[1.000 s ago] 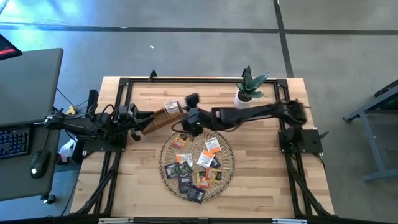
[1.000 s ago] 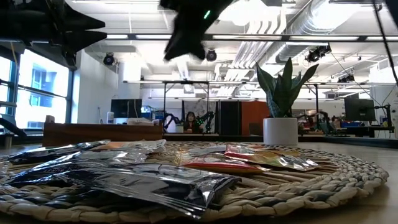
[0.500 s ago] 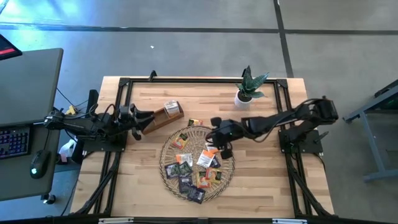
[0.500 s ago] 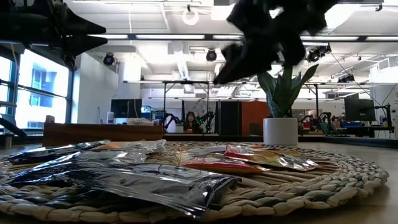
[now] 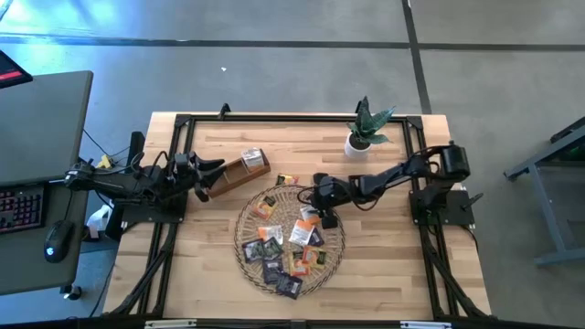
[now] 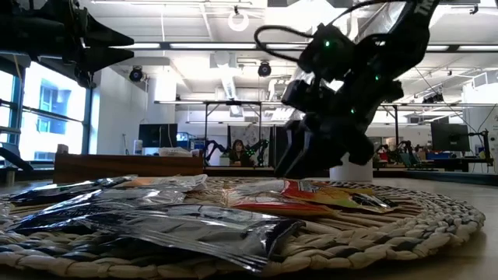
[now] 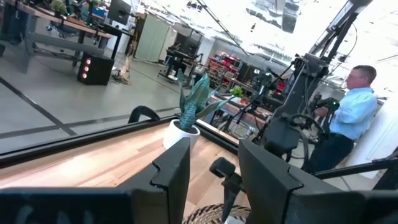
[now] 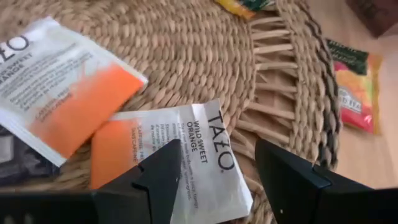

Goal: Pick & Place Tea
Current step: Put the right white tea bag into the right compartment of the wooden organizer

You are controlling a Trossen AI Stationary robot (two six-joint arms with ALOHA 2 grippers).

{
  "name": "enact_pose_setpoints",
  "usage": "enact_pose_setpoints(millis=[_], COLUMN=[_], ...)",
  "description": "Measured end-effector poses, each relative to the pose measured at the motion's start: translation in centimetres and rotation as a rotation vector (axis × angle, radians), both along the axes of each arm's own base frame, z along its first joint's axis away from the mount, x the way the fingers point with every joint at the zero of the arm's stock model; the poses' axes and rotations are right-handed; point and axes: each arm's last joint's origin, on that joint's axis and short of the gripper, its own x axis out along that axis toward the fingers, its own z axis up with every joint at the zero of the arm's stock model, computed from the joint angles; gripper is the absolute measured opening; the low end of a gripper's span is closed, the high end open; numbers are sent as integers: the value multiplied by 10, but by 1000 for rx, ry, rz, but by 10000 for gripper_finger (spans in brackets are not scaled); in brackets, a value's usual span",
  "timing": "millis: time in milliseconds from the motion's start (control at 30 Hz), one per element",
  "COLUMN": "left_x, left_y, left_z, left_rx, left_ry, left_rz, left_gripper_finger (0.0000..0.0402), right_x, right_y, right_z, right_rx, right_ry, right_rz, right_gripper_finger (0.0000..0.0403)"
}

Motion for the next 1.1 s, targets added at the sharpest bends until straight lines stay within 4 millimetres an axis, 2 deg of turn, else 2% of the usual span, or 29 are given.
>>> enact_pose_setpoints(millis=[133, 233, 467, 633, 800, 967, 1100], left_x=[0, 0, 0, 0, 0, 0, 0], left_y=[0, 0, 0, 0, 0, 0, 1], left_z=[0, 0, -1, -1, -1, -1, -1], left_rx=[0, 3, 4, 4, 4, 4, 0], left_ry=[0, 4, 11, 11, 12, 11, 12], left_rz=[0, 1, 1, 1, 2, 4, 25], left_gripper_finger=[135, 135, 135, 135, 135, 135, 135], right_x=[0, -1, -6, -3, -2, 3, 13], right_y=[-7, -10, -15, -14, -13, -18, -24], right_z=[-5, -6, -9, -1, 21, 38, 59], right_rx=[54, 114, 151, 170, 177, 14, -151], right_ry=[17, 28, 76, 15, -90, -225, -461], right_rz=[-18, 1, 10, 63, 75, 10, -93], right_gripper_finger=[196, 173, 75, 8, 18, 3, 6])
